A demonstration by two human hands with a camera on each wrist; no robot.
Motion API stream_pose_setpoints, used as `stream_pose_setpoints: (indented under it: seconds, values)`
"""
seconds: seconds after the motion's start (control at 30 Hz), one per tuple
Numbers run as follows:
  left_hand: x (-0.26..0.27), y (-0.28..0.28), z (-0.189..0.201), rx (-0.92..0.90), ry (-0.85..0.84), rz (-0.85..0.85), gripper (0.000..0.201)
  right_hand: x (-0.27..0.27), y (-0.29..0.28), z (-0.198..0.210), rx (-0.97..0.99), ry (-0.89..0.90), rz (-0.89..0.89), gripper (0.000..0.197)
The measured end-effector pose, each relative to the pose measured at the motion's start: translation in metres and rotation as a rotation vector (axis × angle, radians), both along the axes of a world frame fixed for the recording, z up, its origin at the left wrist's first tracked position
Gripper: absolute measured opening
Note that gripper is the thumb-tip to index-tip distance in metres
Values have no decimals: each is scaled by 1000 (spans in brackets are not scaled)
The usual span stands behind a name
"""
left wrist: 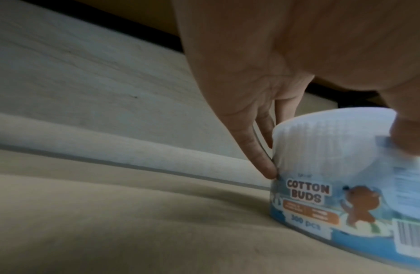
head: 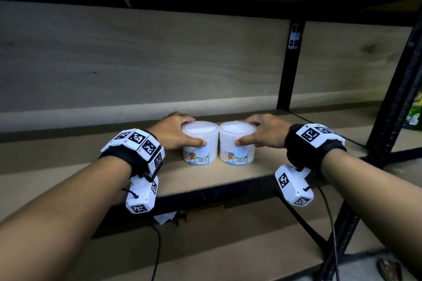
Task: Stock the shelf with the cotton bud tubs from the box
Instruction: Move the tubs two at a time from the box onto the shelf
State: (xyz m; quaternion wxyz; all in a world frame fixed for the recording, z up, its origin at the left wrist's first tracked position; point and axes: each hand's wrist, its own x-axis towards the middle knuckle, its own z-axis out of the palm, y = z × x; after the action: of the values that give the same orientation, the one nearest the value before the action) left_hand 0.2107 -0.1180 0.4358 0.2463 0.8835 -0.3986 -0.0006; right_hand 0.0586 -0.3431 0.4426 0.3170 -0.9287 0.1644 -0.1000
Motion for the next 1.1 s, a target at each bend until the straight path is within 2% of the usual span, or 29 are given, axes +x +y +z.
stream_pose_setpoints:
  seconds: [0.1, 0.13, 0.27, 0.37, 0.5, 0.63, 0.73, 0.9, 1.1]
  values:
    - [11, -10, 1, 44, -15, 10, 89, 20, -13, -4, 36, -7, -23, 91]
    - [15, -14, 1, 53, -19, 14, 89, 26, -17, -5, 35, -12, -21, 94]
    - [29, -26, 2, 81, -19, 22, 95, 44, -30, -3, -3, 11, -8, 85]
    - [35, -34, 6, 80, -7, -6, 83, 52, -37, -1, -60, 30, -13, 81]
    - [48, -41, 8, 29, 35, -44, 71, 64, -46, -1, -25, 21, -10, 80]
    - [60, -51, 6, 0, 50, -43, 74, 78, -55, -3, -20, 30, -31, 96]
    - [67, -57, 5, -7, 39, -18, 77, 88, -61, -4, 62, 14, -36, 111]
    - [76, -66, 6, 21, 24, -1, 80, 99, -69, -2, 90, 34, -28, 84]
    - [84, -72, 7, 31, 31, 10, 82, 112, -75, -3, 96, 46, -52, 89]
